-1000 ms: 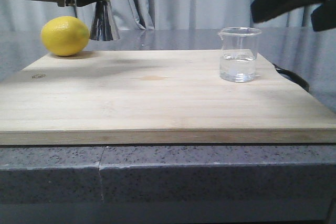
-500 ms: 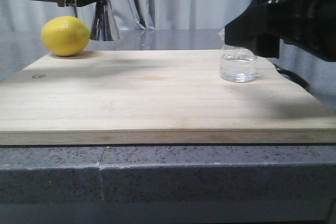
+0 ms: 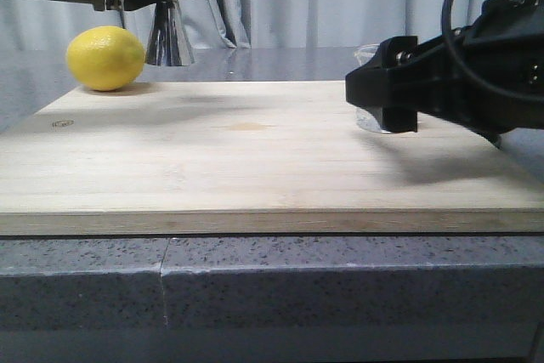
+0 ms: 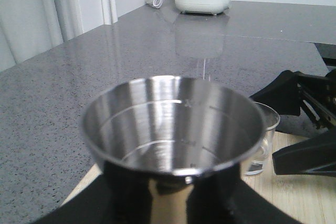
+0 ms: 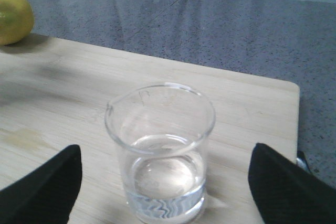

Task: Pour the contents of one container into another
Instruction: 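Reach the right gripper to the glass beaker and grasp it, then lift the beaker with the right gripper toward the held jigger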

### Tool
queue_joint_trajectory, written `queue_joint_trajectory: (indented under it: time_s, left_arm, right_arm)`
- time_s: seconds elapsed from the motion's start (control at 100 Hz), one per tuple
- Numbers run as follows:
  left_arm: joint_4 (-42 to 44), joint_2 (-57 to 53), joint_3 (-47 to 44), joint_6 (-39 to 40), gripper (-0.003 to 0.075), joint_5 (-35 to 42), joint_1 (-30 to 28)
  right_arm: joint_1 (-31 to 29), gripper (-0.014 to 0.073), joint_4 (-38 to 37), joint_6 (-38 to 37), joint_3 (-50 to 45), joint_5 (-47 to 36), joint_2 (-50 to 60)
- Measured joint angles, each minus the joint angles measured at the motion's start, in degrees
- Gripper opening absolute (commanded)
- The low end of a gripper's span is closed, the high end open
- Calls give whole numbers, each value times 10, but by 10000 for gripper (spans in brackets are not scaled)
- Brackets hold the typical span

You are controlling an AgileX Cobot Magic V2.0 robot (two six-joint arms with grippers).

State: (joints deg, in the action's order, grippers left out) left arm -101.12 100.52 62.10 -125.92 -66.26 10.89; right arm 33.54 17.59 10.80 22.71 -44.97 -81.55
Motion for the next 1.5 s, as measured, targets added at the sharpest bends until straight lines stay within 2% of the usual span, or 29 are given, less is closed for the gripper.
queue_joint_trajectory:
  time_s: [0.23, 0.55, 0.82, 0.94, 1.29, 1.5]
  left_arm:
    - [0, 0, 0, 0, 206, 0, 0]
    - [0, 0, 0, 0, 206, 0, 0]
    - [0, 0, 0, 0, 206, 0, 0]
    - [0, 0, 0, 0, 206, 0, 0]
    - [0, 0, 0, 0, 206, 0, 0]
    - [0, 0, 0, 0, 206, 0, 0]
  right_arm:
    - [0, 585, -6, 0, 5, -42, -42]
    - [0, 580, -8, 0, 25, -48, -81]
    - [0, 367, -8, 0, 25, -51, -82]
    - [0, 324, -8, 0, 25, -51, -82]
    - [0, 323, -8, 0, 25, -51, -79]
    - [0, 323, -8, 0, 28, -37, -30]
